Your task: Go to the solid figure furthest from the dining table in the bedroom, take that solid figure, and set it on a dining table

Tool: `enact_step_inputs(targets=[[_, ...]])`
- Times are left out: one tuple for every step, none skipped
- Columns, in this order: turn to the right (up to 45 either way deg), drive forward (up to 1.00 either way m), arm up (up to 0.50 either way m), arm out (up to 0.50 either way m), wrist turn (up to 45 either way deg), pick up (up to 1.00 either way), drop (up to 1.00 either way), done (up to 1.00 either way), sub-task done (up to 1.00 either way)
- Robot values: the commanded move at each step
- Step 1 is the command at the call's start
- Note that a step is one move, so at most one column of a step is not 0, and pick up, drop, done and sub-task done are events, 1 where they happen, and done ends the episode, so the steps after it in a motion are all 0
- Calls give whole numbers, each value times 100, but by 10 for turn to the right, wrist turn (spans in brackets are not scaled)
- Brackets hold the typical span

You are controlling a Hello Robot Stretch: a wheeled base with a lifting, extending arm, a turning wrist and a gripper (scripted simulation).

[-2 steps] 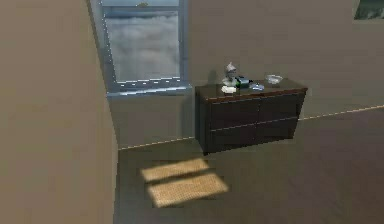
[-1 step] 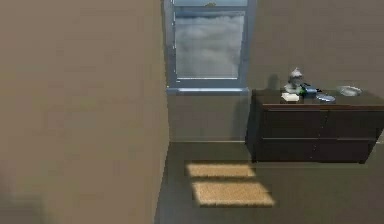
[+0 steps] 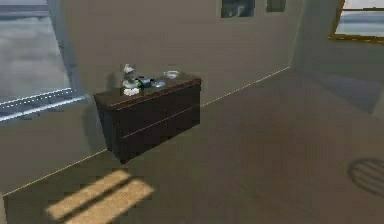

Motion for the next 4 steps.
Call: enact_step_inputs(targets=[[450,0,0,0,0,0,0,0,0],[0,35,0,0,0,0,0,0,0],[-450,0,0,0,0,0,0,0,0],[-360,0,0,0,0,0,0,0,0]])
